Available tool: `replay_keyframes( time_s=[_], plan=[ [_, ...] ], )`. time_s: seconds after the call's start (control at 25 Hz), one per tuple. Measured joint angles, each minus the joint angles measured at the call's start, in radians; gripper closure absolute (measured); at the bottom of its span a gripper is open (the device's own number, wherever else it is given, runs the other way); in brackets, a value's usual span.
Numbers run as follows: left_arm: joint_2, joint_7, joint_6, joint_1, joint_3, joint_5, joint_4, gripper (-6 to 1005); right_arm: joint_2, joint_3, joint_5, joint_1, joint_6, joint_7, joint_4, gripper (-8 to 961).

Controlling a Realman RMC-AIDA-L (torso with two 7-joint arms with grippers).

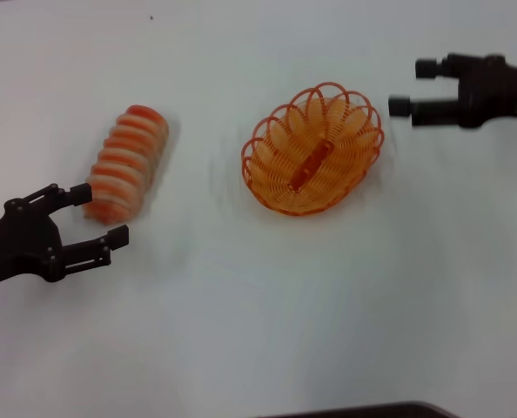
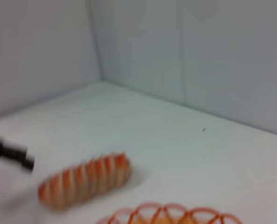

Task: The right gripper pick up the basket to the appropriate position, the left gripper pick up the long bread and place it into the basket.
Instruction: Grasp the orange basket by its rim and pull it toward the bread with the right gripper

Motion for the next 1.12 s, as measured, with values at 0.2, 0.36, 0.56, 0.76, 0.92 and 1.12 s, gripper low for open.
replay_keyframes(
  time_s=[0.2,0.36,0.56,0.76,0.92,1.12],
  plan=[
    [-0.001,0.0,0.003,-0.002,-0.002,-0.001,-0.001,96,-0.045,-0.042,-0.061,0.097,-0.001,0.356,-0.025,38],
    [-0.001,0.0,0.005,-0.005,-0.002,-0.002,0.0,96,-0.067,-0.076,-0.242,0.209,-0.009,0.591,-0.062,39],
    [-0.001,0.001,0.01,-0.011,-0.002,-0.003,0.002,95,-0.046,-0.082,-0.532,0.363,-0.007,0.699,-0.109,39],
    [-0.001,0.002,0.013,-0.012,-0.002,-0.003,0.001,95,-0.017,-0.156,-0.676,0.425,0.035,0.702,-0.099,40],
    [-0.001,0.003,0.013,-0.012,-0.002,-0.003,0.001,95,-0.01,-0.227,-0.68,0.422,0.103,0.703,-0.054,40],
    [-0.001,0.004,0.014,-0.013,-0.002,-0.003,-0.001,95,-0.004,-0.283,-0.683,0.416,0.195,0.703,0.033,41]
  ],
)
